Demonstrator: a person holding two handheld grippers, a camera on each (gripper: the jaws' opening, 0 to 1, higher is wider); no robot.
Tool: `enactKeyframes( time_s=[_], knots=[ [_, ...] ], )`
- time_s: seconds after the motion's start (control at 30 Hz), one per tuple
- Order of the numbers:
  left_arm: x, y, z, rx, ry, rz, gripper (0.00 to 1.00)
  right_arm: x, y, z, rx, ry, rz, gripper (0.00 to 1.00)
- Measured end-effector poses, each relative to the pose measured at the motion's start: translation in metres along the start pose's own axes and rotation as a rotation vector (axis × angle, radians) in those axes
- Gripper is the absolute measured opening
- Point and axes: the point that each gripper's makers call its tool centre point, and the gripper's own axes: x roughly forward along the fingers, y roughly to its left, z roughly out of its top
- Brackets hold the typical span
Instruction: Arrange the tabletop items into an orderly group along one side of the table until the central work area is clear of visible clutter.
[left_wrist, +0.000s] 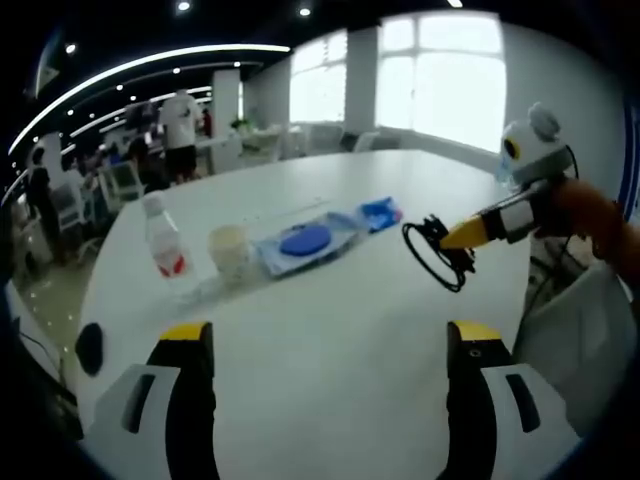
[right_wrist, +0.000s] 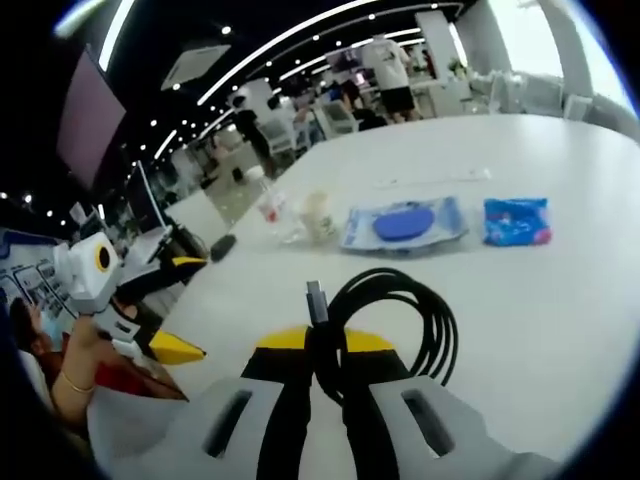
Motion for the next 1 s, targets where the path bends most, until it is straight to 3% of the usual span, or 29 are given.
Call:
enactKeyframes(
  time_s=[0.53,1.0],
  knots=[
    [0.000,-0.001,-0.002,0.000,0.008,-0.004,0.94,-0.013,-0.048,0.017,-0.025,-0.006,-0.104,0.09],
    [-0.001,-0.001,-0.004,-0.002,0.018,-0.007,0.93,0.000,-0.084,0.021,-0.032,0.029,-0.168,0.10]
  ],
)
